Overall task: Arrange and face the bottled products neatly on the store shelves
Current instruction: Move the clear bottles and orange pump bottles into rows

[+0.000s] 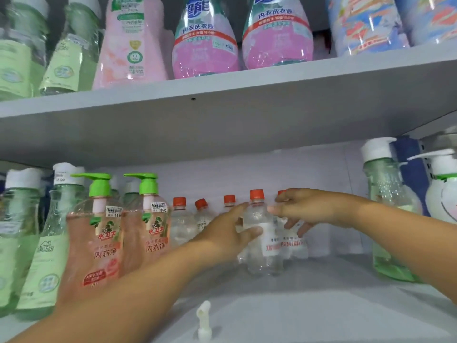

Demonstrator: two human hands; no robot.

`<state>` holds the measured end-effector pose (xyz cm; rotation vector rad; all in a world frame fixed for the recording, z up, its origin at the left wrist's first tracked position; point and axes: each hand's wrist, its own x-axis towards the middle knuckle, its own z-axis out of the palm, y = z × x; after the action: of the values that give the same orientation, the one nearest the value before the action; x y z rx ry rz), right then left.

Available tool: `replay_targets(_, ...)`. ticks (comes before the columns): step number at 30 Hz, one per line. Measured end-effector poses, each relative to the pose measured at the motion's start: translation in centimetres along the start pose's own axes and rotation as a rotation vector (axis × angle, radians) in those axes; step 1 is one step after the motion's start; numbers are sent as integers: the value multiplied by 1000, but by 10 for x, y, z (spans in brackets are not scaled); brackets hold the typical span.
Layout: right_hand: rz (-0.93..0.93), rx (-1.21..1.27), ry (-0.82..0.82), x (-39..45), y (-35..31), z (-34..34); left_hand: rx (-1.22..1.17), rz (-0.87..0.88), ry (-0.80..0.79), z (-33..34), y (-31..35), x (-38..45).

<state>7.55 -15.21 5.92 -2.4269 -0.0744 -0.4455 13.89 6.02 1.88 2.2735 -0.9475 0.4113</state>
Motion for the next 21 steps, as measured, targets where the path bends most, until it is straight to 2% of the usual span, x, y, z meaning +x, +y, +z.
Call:
replay_targets(1, -36, 39, 6, 1, 2, 4, 14, 43, 45, 0, -1, 2)
replay_targets(3, -99, 60, 13, 3, 2, 12, 132, 82, 273, -16, -8, 13)
replay_targets(5, -142, 93, 18, 1, -1, 15, 307, -27, 447, -38, -13, 24)
replay_targets(7, -153, 99, 42, 2, -3, 14, 429, -252, 435, -50, -9, 27)
replay_targets(9, -132, 92, 64, 0, -1, 14, 537, -437, 304, -43, -8, 28)
replay_targets(12, -97, 113, 108, -2, 8, 12, 594, -578, 200, -29, -26, 28)
replay_targets(14, -84, 124, 127, -5, 13, 10, 577, -575, 240, -29, -39, 31)
replay_targets(17, -41, 117, 129, -5, 18, 4, 526, -461, 313, -29, -41, 27)
replay_targets(21, 15, 81, 134, -11, 17, -5, 382, -264, 264, -28, -25, 15)
